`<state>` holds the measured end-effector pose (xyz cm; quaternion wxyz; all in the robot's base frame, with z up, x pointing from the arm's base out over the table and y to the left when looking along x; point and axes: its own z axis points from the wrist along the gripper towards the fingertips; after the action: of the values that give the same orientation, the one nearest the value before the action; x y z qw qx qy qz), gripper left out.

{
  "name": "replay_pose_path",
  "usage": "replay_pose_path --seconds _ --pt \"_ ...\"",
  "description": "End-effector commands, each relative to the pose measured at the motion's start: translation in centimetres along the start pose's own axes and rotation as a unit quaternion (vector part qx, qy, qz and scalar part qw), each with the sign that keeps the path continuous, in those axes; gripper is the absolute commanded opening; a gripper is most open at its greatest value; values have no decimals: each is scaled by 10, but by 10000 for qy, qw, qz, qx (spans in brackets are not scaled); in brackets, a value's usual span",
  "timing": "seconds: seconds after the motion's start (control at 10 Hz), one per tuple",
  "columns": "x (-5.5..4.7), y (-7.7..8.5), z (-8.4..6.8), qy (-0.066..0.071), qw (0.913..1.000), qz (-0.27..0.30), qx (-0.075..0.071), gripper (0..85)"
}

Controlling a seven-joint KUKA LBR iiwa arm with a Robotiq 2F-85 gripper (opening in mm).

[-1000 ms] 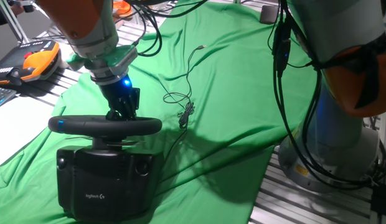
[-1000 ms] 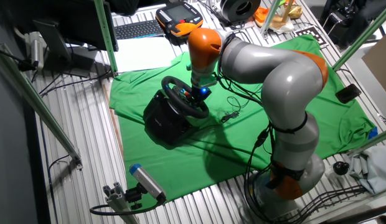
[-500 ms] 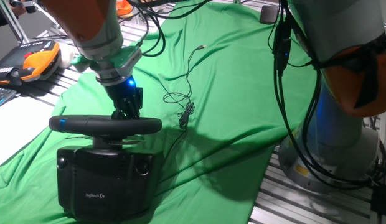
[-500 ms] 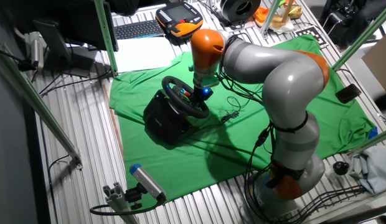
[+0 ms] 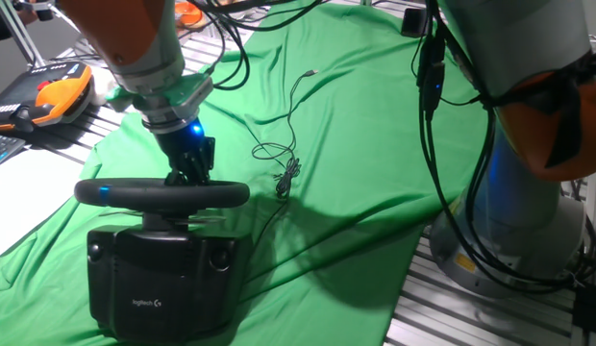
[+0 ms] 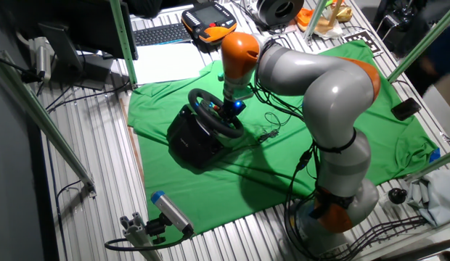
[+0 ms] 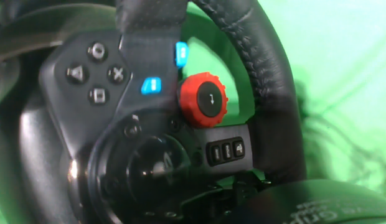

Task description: Rotate the steering wheel 90 degrees counterclockwise

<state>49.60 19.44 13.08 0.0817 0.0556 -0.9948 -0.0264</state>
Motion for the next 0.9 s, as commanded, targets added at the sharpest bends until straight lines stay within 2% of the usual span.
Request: replay_pose_path --seconds 0.0,0.8 --pt "-2 0 1 -12 10000 -1 -6 0" --pt "-14 6 0 -18 10000 -41 -59 0"
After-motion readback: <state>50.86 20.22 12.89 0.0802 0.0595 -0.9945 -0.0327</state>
